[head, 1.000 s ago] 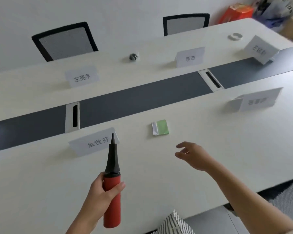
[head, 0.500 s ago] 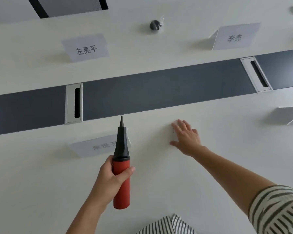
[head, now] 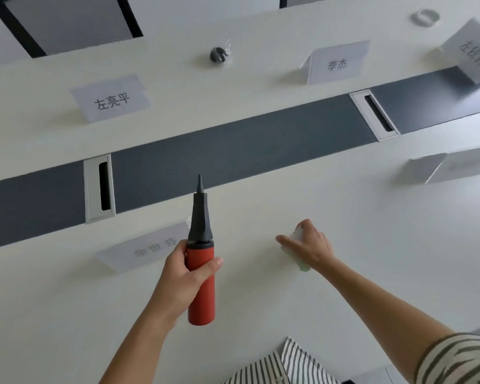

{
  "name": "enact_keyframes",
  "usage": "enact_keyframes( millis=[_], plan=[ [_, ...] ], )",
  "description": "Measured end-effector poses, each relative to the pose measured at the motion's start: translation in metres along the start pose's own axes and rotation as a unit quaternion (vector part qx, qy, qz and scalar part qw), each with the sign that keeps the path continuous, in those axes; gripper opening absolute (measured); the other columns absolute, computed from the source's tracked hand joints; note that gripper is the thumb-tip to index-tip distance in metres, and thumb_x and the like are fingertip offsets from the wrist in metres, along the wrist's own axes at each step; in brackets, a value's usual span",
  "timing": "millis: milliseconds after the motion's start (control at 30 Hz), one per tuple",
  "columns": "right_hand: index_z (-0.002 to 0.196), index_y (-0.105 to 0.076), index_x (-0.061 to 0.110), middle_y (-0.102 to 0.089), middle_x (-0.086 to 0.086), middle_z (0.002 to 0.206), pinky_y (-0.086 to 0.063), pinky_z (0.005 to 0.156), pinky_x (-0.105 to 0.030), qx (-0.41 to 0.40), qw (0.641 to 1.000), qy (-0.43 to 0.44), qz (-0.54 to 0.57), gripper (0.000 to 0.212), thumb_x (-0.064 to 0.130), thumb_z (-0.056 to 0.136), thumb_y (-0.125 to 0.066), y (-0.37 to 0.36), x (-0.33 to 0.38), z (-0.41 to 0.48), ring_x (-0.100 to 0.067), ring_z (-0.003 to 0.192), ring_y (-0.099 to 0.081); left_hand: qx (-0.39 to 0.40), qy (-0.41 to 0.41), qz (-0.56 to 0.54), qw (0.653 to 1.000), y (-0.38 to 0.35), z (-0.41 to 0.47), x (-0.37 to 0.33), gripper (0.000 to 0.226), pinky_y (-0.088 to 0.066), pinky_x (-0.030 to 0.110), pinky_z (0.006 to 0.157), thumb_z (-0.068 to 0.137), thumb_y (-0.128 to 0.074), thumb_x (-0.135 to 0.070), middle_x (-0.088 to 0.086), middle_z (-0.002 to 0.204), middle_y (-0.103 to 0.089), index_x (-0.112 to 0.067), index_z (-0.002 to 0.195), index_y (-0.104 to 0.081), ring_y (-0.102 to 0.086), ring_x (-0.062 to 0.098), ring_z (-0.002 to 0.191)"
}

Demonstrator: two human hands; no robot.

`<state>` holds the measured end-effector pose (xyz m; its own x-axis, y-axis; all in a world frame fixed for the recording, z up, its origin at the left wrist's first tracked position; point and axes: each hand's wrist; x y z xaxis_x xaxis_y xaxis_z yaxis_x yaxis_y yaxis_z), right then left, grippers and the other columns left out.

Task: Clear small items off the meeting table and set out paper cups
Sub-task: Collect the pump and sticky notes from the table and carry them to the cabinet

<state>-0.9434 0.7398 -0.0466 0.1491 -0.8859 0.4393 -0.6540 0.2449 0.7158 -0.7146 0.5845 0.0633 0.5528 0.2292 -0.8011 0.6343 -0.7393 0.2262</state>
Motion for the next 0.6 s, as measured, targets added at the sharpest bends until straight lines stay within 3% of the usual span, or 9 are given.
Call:
enact_keyframes(
  millis=[100,233,367,433,600],
  plan=[
    [0.065,-0.05,0.016,-0.064,0.001,0.058,-0.049,0.062,-0.033,0.036,0.983,-0.015,0.177,0.051,0.064,0.076,-0.061,0.018,-0.025,-0.027,-0.017,0.055,-0.06,0.013,-0.013,0.007,1.0,-0.012,-0.016,-0.002,0.032,-0.058,0.044,0.077,0.068,-0.079,-0.035,0.011,0.091,-0.07,-0.027,0.092,-0.061,-0.071,0.031,0.083],
    [0.057,-0.043,0.019,-0.045,0.005,0.053,-0.034,0.055,-0.027,0.061,0.932,-0.078,0.349,0.044,0.044,0.086,-0.063,0.038,-0.07,-0.077,-0.008,0.041,-0.044,0.049,-0.027,0.023,0.998,-0.037,-0.04,0.001,0.025,-0.06,0.042,0.075,0.077,-0.08,-0.023,0.012,0.092,-0.071,-0.025,0.095,-0.062,-0.071,0.033,0.083],
    [0.071,-0.05,0.014,-0.05,-0.009,0.066,-0.032,0.058,-0.03,0.031,0.896,-0.135,0.423,0.03,0.037,0.088,-0.062,0.045,-0.128,-0.139,-0.019,0.058,-0.046,0.094,-0.043,0.05,0.993,-0.074,-0.069,0.003,0.024,-0.058,0.032,0.063,0.078,-0.079,-0.019,0.016,0.09,-0.071,-0.02,0.095,-0.062,-0.072,0.031,0.075],
    [0.077,-0.054,0.009,-0.055,-0.015,0.069,-0.035,0.057,-0.031,-0.017,0.883,-0.149,0.445,0.029,0.034,0.089,-0.059,0.047,-0.158,-0.178,-0.019,0.056,-0.049,0.123,-0.055,0.065,0.989,-0.097,-0.087,0.006,0.025,-0.057,0.028,0.06,0.078,-0.079,-0.018,0.016,0.088,-0.072,-0.019,0.095,-0.062,-0.071,0.025,0.069],
    [0.053,-0.047,0.013,-0.051,-0.004,0.045,-0.039,0.042,-0.013,-0.125,0.865,-0.154,0.461,0.045,0.03,0.093,-0.059,0.042,-0.249,-0.283,-0.009,0.038,-0.049,0.209,-0.076,0.118,0.968,-0.162,-0.14,0.024,0.024,-0.056,0.028,0.058,0.077,-0.079,-0.017,0.016,0.088,-0.071,-0.019,0.095,-0.063,-0.071,0.023,0.067]
  ],
)
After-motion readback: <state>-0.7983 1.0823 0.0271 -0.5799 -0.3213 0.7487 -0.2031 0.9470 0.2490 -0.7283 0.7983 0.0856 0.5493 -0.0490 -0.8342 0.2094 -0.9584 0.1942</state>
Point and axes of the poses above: each hand's wrist, its own z-axis towards the middle knuckle, its own y-axis out of the back of the hand, x = y × z
